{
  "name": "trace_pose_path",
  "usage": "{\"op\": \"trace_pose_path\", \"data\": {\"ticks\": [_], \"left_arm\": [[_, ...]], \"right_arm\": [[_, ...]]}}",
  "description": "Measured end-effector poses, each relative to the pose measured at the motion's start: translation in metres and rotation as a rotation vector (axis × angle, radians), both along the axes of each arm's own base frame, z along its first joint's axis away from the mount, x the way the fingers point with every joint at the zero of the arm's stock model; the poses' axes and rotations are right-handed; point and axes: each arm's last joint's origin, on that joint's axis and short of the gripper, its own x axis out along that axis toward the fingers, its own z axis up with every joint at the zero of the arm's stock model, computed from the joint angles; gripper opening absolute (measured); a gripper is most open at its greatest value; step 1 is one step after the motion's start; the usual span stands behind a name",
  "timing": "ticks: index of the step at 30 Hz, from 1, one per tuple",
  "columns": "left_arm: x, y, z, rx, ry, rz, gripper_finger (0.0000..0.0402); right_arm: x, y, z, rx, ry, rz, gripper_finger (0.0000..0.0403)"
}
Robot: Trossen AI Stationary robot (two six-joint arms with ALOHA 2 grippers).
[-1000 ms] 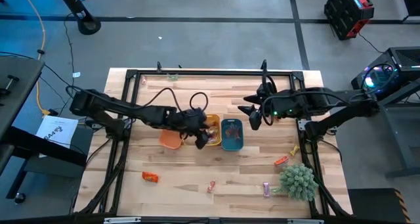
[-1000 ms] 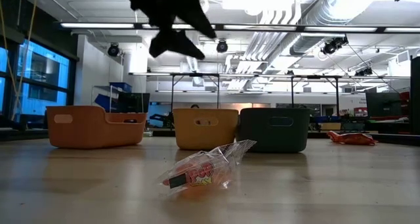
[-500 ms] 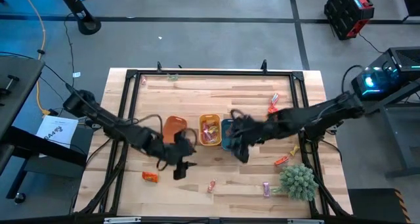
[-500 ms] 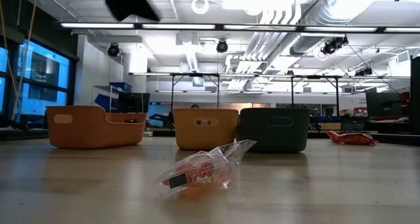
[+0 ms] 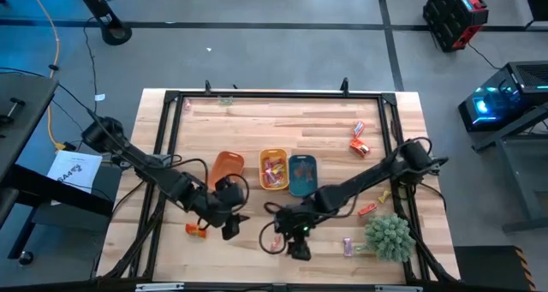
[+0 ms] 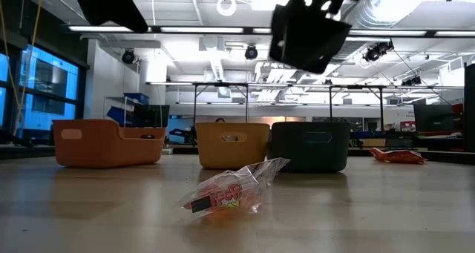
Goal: Sort candy
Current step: Put the orange gummy into the blue bin
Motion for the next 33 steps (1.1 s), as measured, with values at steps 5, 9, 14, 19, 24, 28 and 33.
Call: {"op": "trace_pose_path", "data": {"ticks": [5, 9, 14, 19, 24, 28, 33], "left_arm": [[-0.005, 0.003, 0.010, -0.049, -0.033, 0.050, 0.0236], [-0.007, 0.004, 0.012, -0.052, -0.038, 0.050, 0.0236], [-0.007, 0.005, 0.012, -0.027, -0.047, 0.070, 0.0236], [-0.006, 0.007, 0.012, 0.040, -0.068, 0.082, 0.0236], [-0.006, 0.008, 0.013, 0.063, -0.083, 0.100, 0.0236], [-0.006, 0.008, 0.013, 0.064, -0.083, 0.100, 0.0236], [-0.006, 0.008, 0.013, 0.081, -0.085, 0.093, 0.0236]], "right_arm": [[0.014, 0.005, -0.010, 0.056, -0.075, 0.019, 0.0215], [0.016, 0.002, -0.022, -0.046, -0.064, -0.056, 0.0215], [0.015, 0.001, -0.045, -0.134, 0.019, -0.114, 0.0215], [0.013, 0.011, -0.062, -0.186, 0.033, -0.103, 0.0215], [0.015, 0.014, -0.076, -0.260, 0.033, -0.222, 0.0215], [0.017, 0.013, -0.076, -0.257, 0.027, -0.264, 0.0215], [0.018, 0.013, -0.077, -0.292, -0.001, -0.272, 0.0198]]}}
